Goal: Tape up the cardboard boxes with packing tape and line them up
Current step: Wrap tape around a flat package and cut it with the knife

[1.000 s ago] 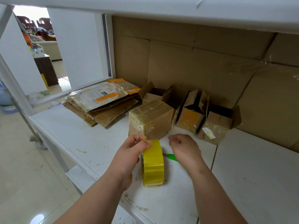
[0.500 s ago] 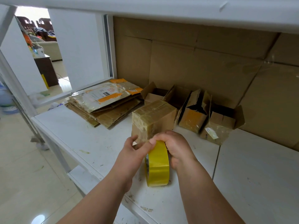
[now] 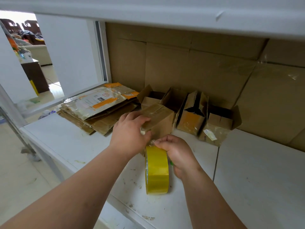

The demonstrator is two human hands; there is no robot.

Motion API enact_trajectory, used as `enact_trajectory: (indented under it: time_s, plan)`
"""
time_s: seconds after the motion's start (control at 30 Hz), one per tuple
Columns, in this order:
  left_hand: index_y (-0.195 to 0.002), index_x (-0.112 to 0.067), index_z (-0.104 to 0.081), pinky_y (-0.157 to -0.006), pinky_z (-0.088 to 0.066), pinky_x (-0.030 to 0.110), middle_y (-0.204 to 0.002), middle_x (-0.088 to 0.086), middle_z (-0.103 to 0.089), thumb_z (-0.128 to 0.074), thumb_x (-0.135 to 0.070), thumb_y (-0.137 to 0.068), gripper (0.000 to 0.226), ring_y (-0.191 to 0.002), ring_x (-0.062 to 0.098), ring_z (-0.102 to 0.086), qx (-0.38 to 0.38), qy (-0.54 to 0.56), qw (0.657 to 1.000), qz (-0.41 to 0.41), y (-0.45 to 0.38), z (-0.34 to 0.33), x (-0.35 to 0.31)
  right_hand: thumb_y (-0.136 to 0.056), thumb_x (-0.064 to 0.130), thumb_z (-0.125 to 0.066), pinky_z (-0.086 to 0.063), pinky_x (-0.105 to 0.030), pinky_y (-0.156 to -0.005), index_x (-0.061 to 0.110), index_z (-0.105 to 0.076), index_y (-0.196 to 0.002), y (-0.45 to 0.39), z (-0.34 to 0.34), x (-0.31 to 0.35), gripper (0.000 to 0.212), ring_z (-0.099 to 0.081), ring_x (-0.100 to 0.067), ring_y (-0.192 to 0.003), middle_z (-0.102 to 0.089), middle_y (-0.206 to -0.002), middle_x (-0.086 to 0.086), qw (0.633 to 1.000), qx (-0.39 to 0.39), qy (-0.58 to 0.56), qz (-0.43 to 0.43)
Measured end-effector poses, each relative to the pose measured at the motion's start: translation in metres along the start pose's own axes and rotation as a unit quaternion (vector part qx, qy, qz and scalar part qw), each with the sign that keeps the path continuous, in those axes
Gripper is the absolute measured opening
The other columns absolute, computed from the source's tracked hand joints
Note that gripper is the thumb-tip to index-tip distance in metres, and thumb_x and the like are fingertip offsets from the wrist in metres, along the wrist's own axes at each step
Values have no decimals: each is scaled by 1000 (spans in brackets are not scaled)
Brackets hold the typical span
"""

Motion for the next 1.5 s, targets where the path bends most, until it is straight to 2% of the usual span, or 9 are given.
enact_trajectory:
  time_s: [0.13, 0.33, 0.6, 0.7, 1.0, 1.13, 1.27, 1.33, 1.5]
  plan:
    - [-138, -41, -49, -110, -33, 47, -148, -8, -40, -71, -50, -81, 61, -139, 24, -28, 12, -53, 998, -26, 2, -3, 2, -85, 13, -70, -45, -35, -72, 28, -70, -63, 2, 7, -2, 27, -62, -21, -76, -70, -74, 0, 1000, -19, -20, 0]
    - [-134, -36, -58, -97, -41, 42, -140, 0, -50, -76, -55, -75, 64, -121, 31, -40, -15, -66, 996, -63, 0, -3, 7, -88, 11, -68, -46, -36, -71, 23, -65, -65, 4, 13, -2, 26, -60, -24, -81, -68, -75, -1, 997, -40, -66, -2]
    - [-135, -39, -56, -93, -36, 32, -134, 2, -47, -75, -61, -72, 69, -115, 26, -35, 6, -96, 993, -74, -4, 5, 8, -94, 1, -58, -51, -35, -87, 14, -60, -74, 14, 1, 6, 24, -69, -14, -94, -76, -101, 1, 994, 2, -94, 61]
    - [-138, -44, -51, -91, -30, 26, -138, -5, -40, -73, -62, -74, 70, -118, 22, -30, 42, -85, 993, -74, -6, 8, 11, -92, 1, -61, -47, -50, -103, 18, -64, -71, 12, -3, 4, 28, -67, -23, -109, -73, -111, 2, 993, 0, -94, 78]
    - [-138, -43, -52, -102, -26, 27, -141, -11, -45, -69, -42, -88, 53, -126, 20, -34, 82, -31, 992, -90, -15, 20, 29, -94, 14, -62, -42, -51, -108, 30, -63, -63, 8, -4, 6, 34, -66, -20, -112, -74, -109, 11, 997, -21, -40, 63]
    - [-138, -39, -54, -102, -20, 22, -142, -11, -46, -67, -23, -89, 53, -127, 19, -36, 90, -16, 989, -114, -15, 19, 31, -82, 22, -65, -45, -53, -105, 28, -62, -63, 6, -6, 9, 20, -67, -22, -108, -76, -103, 6, 996, -47, -37, 59]
    - [-135, -28, -60, -108, -32, 25, -142, -10, -51, -54, -3, -90, 51, -132, 17, -43, 90, 102, 988, -70, -18, 21, 39, -65, 33, -64, -49, -57, -98, 29, -62, -60, 8, -8, 12, 7, -68, -31, -102, -77, -97, 3, 996, -74, -26, 37]
    - [-130, -23, -63, -110, -33, 23, -140, -8, -55, -49, 1, -94, 46, -132, 11, -46, 83, 190, 978, -35, -15, 23, 43, -57, 42, -70, -51, -60, -94, 23, -63, -66, 11, -8, 15, 22, -66, -40, -100, -75, -98, -8, 995, -90, -12, 33]
    - [-117, -21, -71, -116, -35, 35, -135, -10, -61, -42, 4, -96, 44, -130, 6, -50, 114, 434, 891, 66, -7, 17, 54, -76, 20, -79, -55, -52, -92, 10, -58, -77, 9, -9, 16, 23, -71, -19, -91, -76, -90, 6, 993, -101, 38, 41]
Point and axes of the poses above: each hand's wrist, its own y-axis away from the middle knuckle, its own z-axis out of the back of the hand, x = y × z, the point moved 4 cm from there along -y, towards the middle knuckle
